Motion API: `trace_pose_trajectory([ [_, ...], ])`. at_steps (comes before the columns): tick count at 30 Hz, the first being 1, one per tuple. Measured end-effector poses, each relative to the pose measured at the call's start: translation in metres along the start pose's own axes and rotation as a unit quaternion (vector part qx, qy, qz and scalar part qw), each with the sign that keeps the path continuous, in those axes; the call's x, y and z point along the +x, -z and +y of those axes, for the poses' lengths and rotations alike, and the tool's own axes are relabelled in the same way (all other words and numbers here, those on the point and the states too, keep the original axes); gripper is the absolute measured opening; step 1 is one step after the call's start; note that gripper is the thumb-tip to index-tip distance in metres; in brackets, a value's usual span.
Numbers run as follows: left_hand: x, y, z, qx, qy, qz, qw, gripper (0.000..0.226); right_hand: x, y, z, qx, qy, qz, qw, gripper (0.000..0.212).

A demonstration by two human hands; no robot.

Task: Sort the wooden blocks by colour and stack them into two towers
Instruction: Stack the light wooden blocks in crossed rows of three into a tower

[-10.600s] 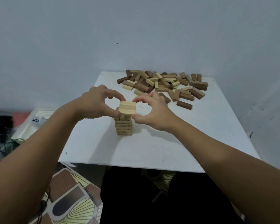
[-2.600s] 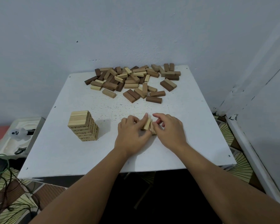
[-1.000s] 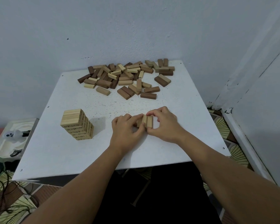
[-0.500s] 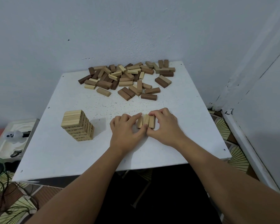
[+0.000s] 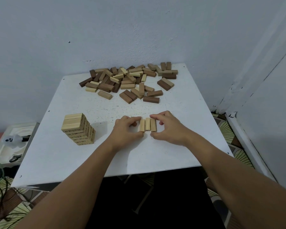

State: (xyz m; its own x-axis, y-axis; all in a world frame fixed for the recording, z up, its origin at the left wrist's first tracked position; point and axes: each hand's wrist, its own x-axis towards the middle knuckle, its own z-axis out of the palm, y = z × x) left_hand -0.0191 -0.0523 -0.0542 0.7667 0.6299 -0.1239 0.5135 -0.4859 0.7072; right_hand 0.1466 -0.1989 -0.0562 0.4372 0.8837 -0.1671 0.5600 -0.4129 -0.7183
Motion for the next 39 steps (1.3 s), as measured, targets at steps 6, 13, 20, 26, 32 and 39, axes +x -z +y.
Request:
trace_pose_trajectory([
  [6,0.002,0.006,0.000,-0.009,-0.010,-0.037,0.999,0.056,0.002,0.003,0.001,0.024,0.014,-0.010,1.000,0.060],
  [13,0.003,0.010,0.002,-0.011,-0.009,-0.056,0.998,0.060,0.001,0.001,0.001,0.029,0.015,-0.003,0.999,0.059],
  [20,0.004,0.010,0.005,0.005,-0.004,-0.072,0.997,0.057,-0.001,0.001,0.002,0.033,0.018,0.006,0.999,0.059],
  [26,0.001,0.014,0.016,0.003,-0.005,-0.080,0.997,0.055,-0.010,0.001,-0.003,0.046,0.034,0.028,0.998,0.057],
  [32,0.003,0.051,0.057,0.059,-0.057,-0.063,0.995,0.054,-0.023,0.027,-0.035,0.108,0.049,0.043,0.992,0.053],
  [39,-0.017,0.152,0.071,0.087,-0.108,-0.006,0.990,0.055,-0.004,0.036,-0.118,0.131,0.138,0.077,0.979,0.053],
])
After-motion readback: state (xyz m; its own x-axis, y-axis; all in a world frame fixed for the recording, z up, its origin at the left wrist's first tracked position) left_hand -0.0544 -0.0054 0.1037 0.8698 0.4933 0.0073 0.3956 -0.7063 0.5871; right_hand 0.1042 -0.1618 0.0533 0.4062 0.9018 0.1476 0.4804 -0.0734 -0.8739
